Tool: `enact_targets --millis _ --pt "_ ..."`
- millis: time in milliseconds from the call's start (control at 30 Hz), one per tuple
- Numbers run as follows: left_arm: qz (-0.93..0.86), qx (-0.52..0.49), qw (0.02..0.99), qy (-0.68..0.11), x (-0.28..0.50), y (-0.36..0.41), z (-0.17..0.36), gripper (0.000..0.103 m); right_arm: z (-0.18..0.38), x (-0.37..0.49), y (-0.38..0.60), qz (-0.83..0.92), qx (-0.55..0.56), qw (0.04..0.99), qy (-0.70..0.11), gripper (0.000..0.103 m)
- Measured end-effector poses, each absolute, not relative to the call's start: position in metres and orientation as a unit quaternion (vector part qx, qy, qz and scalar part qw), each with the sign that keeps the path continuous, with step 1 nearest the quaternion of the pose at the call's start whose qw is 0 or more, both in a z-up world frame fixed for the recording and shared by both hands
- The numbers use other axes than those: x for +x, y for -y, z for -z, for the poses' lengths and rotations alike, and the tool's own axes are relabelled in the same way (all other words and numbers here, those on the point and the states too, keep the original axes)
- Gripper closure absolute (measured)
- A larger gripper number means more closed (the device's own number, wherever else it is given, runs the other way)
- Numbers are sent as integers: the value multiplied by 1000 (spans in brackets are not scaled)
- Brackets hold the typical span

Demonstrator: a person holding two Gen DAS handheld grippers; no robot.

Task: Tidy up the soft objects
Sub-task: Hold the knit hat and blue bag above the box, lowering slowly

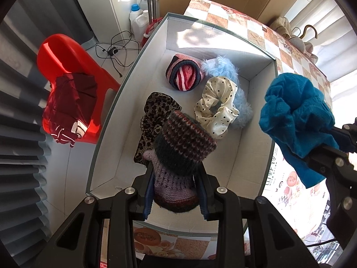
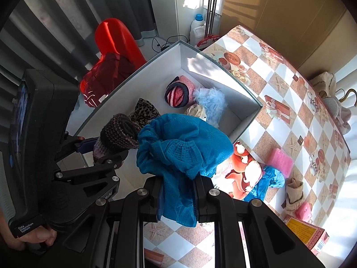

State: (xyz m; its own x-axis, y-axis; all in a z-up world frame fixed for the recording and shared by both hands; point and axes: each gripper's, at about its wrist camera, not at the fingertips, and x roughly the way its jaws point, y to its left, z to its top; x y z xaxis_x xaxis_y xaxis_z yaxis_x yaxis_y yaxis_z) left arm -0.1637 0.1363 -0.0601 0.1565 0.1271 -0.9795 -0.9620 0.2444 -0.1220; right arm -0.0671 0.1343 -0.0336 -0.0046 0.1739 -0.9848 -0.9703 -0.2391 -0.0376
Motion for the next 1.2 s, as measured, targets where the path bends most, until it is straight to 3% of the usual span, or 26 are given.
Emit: enact_targets --millis 400,1200 --pt "-440 -427 635 -470 -164 -159 50 67 11 -72 -169 -602 -507 502 -360 83" --pt "-435 -426 637 -473 -157 -162 51 67 17 -68 -170 -597 -504 498 -375 83"
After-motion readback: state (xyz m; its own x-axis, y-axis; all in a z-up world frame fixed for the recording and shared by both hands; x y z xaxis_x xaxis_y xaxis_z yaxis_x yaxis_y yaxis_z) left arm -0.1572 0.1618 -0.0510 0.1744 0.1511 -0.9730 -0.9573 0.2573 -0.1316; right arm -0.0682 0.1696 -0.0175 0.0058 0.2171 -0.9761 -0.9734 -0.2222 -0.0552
